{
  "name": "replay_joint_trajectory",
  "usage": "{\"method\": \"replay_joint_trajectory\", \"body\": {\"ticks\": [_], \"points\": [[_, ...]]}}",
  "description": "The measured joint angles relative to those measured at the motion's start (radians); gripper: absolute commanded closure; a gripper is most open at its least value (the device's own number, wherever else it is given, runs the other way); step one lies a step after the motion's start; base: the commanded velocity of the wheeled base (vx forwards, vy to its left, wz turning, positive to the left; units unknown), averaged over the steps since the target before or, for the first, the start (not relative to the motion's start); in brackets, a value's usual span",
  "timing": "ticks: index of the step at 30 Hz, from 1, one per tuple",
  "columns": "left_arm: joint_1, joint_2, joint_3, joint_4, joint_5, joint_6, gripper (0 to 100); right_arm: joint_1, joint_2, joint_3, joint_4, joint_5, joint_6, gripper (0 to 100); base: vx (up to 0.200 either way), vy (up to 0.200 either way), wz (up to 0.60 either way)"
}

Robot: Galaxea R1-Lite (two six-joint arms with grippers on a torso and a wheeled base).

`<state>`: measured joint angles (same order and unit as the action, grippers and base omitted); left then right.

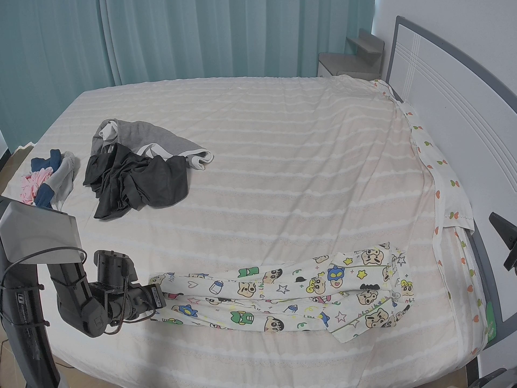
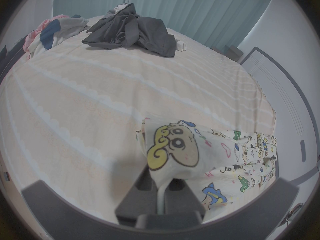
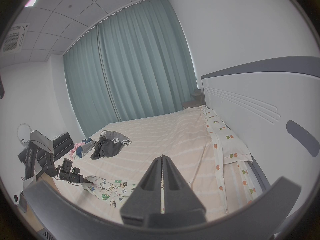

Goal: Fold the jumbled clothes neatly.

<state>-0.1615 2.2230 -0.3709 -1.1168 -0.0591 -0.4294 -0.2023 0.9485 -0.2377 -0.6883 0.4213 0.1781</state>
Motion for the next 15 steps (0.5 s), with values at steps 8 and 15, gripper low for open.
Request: {"method": "replay_joint_trajectory", "body": {"ticks": [8,15], "points": [[-0.023,0.002,0.012,-0.007,0.002,0.001,0,0.0,-0.001,0.0,0.0,0.0,0.0,100,0.0,0.0,0.0],[-0.024,0.006,0.069,-0.074,0.0,0.017,0,0.0,-0.002,0.0,0.0,0.0,0.0,100,0.0,0.0,0.0]]}}
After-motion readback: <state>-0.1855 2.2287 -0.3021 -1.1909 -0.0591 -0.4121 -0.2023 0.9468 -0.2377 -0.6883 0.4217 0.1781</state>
